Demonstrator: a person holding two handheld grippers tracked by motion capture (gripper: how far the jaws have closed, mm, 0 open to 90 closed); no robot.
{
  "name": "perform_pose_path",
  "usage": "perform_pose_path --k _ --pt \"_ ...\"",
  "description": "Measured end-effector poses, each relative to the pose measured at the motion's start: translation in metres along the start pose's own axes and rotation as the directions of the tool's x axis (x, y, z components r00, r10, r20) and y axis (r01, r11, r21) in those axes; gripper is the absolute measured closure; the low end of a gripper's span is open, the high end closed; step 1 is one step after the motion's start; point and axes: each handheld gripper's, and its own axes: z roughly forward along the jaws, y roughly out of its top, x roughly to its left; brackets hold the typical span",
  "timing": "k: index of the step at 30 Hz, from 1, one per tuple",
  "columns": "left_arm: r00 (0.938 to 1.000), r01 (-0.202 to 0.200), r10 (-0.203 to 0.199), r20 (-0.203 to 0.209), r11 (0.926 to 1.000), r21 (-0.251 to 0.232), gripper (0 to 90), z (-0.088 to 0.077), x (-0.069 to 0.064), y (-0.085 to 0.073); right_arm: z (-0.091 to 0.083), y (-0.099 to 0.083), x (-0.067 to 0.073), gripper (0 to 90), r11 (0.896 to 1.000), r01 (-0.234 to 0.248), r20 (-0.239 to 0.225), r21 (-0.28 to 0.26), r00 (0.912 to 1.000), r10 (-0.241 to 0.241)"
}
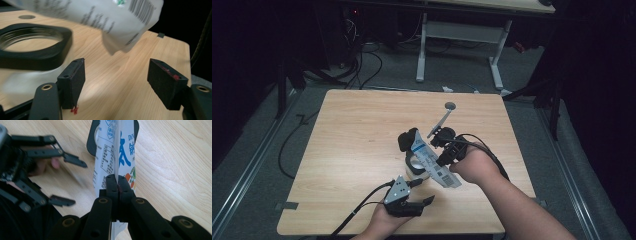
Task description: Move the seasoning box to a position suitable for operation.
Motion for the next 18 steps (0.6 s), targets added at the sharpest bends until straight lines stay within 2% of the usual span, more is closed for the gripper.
perform_pose_path --k 1,4,7,10,11,13,18 --pt "1.0000 0.000 0.000 -0.007 1.0000 0.003 31.0 -0.004 0.002 -0.001 0.000 -0.001 0.000 90.0 1.000 -0.012 0.001 -0.002 0.9999 0.012" --pt "0.9993 -0.004 0.004 -0.037 1.0000 -0.002 32.3 -0.015 0.009 -0.003 -0.001 -0.002 0.000 90.0 1.000 -0.012 0.002 -0.005 0.9999 0.012" --pt "0.9978 0.007 -0.006 -0.066 0.9999 0.012 32.5 -0.024 0.019 -0.008 0.001 -0.004 0.000 90.0 1.000 -0.006 0.000 -0.001 1.0000 0.006" --pt "0.9940 -0.012 0.016 -0.108 0.9991 0.042 33.2 -0.034 0.027 -0.013 0.004 -0.004 0.001 90.0 1.000 -0.003 0.003 0.005 1.0000 0.003" --pt "0.9932 -0.013 0.018 -0.115 0.9988 0.047 33.3 -0.036 0.030 -0.014 0.004 -0.004 0.001 90.0 1.000 -0.012 0.002 0.006 0.9999 0.012" --pt "0.9920 -0.004 0.010 -0.126 0.9986 0.052 33.6 -0.040 0.034 -0.014 0.006 -0.003 -0.001 90.0 1.000 0.004 0.002 -0.003 1.0000 -0.004" --pt "0.9881 0.001 0.008 -0.154 0.9984 0.056 33.9 -0.052 0.045 -0.016 0.008 -0.003 0.001 90.0 1.000 0.008 -0.003 -0.002 1.0000 -0.008"
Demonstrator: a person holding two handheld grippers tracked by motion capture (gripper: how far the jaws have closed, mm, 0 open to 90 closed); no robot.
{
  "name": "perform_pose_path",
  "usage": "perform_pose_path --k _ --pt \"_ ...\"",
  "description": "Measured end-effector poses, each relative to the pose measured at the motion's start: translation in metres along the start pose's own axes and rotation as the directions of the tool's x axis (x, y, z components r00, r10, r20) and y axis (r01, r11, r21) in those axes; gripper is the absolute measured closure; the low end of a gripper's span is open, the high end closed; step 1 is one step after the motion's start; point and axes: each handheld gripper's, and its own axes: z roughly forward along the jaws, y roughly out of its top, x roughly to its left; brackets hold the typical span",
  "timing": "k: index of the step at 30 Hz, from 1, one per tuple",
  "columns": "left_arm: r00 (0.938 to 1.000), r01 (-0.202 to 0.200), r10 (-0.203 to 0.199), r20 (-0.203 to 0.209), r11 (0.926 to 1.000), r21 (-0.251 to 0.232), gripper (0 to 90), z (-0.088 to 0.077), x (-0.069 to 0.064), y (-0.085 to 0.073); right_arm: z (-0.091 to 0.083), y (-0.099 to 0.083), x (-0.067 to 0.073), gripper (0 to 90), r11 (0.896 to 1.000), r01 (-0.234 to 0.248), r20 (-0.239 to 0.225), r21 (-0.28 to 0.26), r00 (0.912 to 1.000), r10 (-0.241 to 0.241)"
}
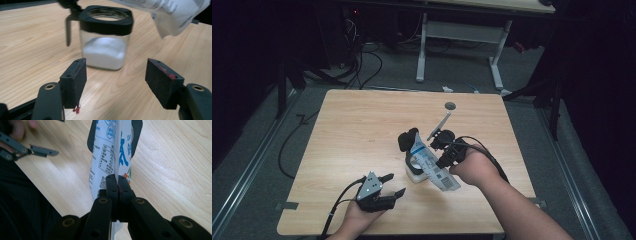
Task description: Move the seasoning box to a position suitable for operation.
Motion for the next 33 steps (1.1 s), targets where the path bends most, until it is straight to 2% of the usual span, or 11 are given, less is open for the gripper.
perform_pose_path --k 7,11,15,19,22,24,26,28,29,31,33 --pt "0.9996 0.027 -0.026 -0.013 0.9995 0.018 33.9 -0.019 0.023 -0.007 -0.002 -0.001 -0.001 90.0 1.000 -0.008 0.004 -0.001 1.0000 0.008" --pt "0.9988 0.031 -0.030 -0.039 0.9992 0.025 33.9 -0.032 0.033 -0.016 -0.005 -0.002 -0.002 90.0 1.000 -0.008 0.004 -0.003 1.0000 0.008" --pt "0.9969 0.056 -0.056 -0.056 0.9984 0.004 34.4 -0.039 0.040 -0.016 -0.007 -0.004 -0.002 90.0 1.000 -0.026 0.008 -0.007 0.9996 0.026" --pt "0.9967 0.054 -0.055 -0.059 0.9984 -0.013 34.4 -0.042 0.040 -0.014 -0.007 -0.008 -0.008 90.0 1.000 -0.019 0.016 -0.010 0.9997 0.019" --pt "0.9972 0.059 -0.060 -0.044 0.9981 -0.014 34.4 -0.043 0.039 -0.013 -0.006 -0.013 -0.013 89.9 0.999 -0.041 0.018 -0.005 0.9990 0.041" --pt "0.9975 0.057 -0.058 -0.041 0.9983 -0.013 34.4 -0.042 0.038 -0.013 -0.005 -0.017 -0.016 90.0 0.997 -0.080 0.019 0.000 0.9967 0.080" --pt "0.9979 0.053 -0.053 -0.036 0.9985 -0.010 34.3 -0.042 0.037 -0.013 -0.003 -0.020 -0.020 89.9 0.997 -0.079 0.018 0.003 0.9967 0.079" --pt "0.9980 0.053 -0.053 -0.033 0.9985 -0.009 34.3 -0.042 0.036 -0.013 -0.002 -0.024 -0.022 89.9 0.995 -0.103 0.017 0.015 0.9946 0.103" --pt "0.9980 0.055 -0.055 -0.031 0.9984 -0.009 34.3 -0.042 0.036 -0.012 0.000 -0.026 -0.025 90.0 0.996 -0.084 0.018 0.010 0.9963 0.084" --pt "0.9983 0.052 -0.052 -0.026 0.9986 -0.012 34.3 -0.042 0.035 -0.011 0.001 -0.029 -0.027 89.9 0.995 -0.099 0.022 0.014 0.9949 0.099" --pt "0.9984 0.052 -0.052 -0.024 0.9985 -0.016 34.3 -0.042 0.034 -0.011 0.002 -0.032 -0.031 89.9 0.996 -0.090 0.028 0.015 0.9956 0.090"
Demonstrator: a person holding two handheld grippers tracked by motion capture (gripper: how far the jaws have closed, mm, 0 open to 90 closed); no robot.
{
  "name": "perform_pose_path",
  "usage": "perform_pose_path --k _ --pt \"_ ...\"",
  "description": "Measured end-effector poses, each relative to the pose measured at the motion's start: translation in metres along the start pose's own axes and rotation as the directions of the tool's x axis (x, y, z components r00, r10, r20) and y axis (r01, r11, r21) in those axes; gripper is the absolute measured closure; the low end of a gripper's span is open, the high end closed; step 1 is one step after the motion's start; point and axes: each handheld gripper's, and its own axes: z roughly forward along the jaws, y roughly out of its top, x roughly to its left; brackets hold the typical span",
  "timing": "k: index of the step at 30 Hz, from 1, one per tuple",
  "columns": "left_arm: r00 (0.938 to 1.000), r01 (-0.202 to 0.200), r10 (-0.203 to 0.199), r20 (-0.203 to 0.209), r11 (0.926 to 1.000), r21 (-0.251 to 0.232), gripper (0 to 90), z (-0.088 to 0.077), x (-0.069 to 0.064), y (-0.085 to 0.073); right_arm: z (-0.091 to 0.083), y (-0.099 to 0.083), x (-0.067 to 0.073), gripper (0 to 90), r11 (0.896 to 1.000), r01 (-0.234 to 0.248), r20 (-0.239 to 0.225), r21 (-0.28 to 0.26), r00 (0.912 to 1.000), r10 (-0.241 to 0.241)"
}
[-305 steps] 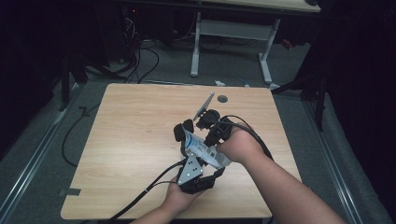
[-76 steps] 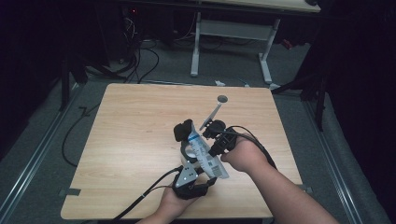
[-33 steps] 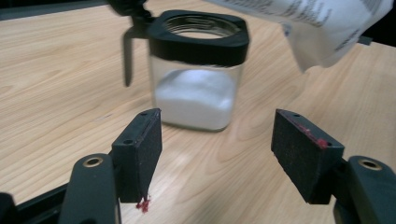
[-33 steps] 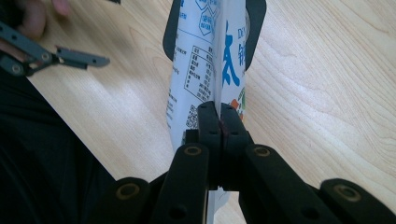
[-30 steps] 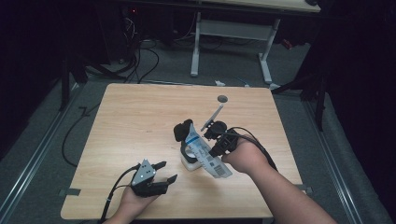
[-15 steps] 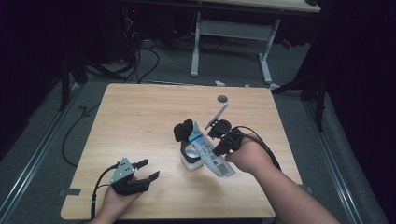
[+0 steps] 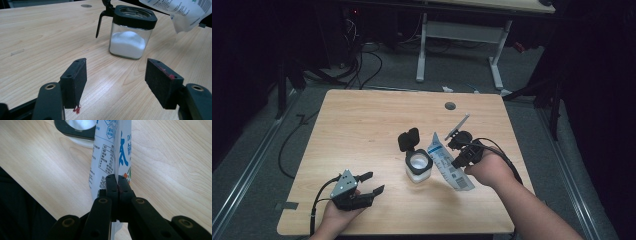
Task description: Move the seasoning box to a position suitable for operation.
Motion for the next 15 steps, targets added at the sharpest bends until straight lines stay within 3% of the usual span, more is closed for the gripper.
perform_pose_path --k 1,4,9,14,15 --pt "1.0000 -0.001 0.001 0.002 1.0000 0.001 34.3 0.000 0.000 0.000 0.000 -0.001 0.001 89.9 1.000 -0.028 0.004 0.010 0.9996 0.028" --pt "1.0000 0.002 -0.002 0.001 1.0000 0.002 34.3 0.001 0.000 -0.001 0.004 -0.003 -0.005 89.9 1.000 -0.005 0.012 0.008 0.9999 0.004" --pt "0.9999 0.011 -0.011 -0.003 0.9999 0.002 34.2 0.000 0.001 -0.001 0.009 -0.007 -0.016 89.9 1.000 -0.028 0.026 0.013 0.9993 0.028" --pt "0.9998 0.014 -0.014 -0.011 0.9999 0.006 34.1 0.000 0.004 -0.001 0.012 -0.013 -0.030 89.9 0.998 -0.058 0.039 0.004 0.9976 0.058" --pt "0.9998 0.019 -0.019 -0.012 0.9998 0.008 34.1 -0.001 0.004 -0.002 0.012 -0.014 -0.031 89.9 0.996 -0.085 0.039 0.007 0.9956 0.085"
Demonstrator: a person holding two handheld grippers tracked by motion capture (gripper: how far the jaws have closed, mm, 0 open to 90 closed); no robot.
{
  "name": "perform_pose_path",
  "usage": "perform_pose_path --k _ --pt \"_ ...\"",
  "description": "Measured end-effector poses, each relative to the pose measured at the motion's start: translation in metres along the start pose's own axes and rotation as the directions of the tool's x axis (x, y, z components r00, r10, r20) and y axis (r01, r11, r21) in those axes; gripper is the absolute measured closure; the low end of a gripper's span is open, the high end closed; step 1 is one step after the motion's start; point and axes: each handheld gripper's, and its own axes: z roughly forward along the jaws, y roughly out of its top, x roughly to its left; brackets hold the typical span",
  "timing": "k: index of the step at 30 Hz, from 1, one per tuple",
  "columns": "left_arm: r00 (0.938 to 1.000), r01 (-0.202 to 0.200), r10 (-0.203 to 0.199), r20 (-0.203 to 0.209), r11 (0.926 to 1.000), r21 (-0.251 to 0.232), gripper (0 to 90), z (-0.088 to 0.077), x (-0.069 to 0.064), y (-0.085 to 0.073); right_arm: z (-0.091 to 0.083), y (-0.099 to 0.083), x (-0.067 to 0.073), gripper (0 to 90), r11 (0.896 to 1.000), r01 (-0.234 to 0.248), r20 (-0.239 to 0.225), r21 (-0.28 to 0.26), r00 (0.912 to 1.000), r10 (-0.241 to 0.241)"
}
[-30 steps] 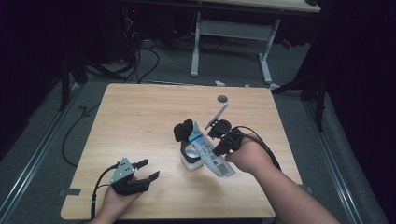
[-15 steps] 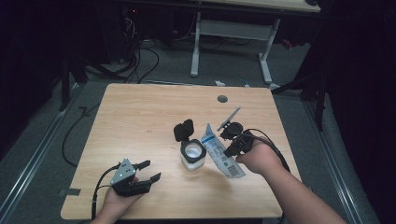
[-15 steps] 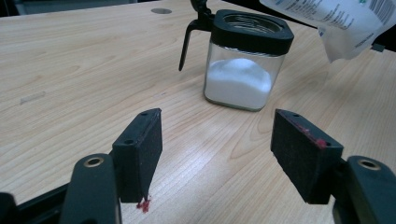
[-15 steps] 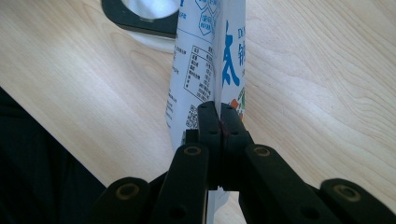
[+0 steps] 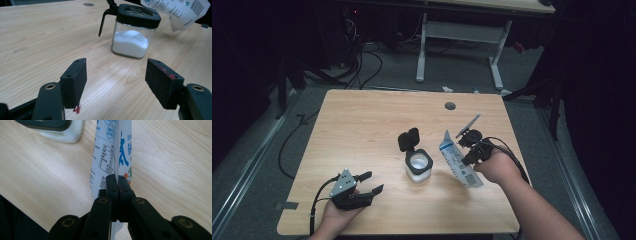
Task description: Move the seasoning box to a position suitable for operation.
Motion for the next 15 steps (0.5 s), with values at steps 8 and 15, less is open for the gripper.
perform_pose_path --k 8,15 --pt "1.0000 -0.004 0.004 -0.007 1.0000 0.008 33.9 0.000 0.000 0.000 0.004 -0.011 -0.020 89.9 1.000 -0.019 0.032 0.004 0.9993 0.019" --pt "1.0000 0.000 0.000 -0.005 1.0000 0.005 33.9 0.000 0.000 0.000 0.007 -0.020 -0.034 89.9 0.999 -0.047 0.050 0.002 0.9976 0.047"
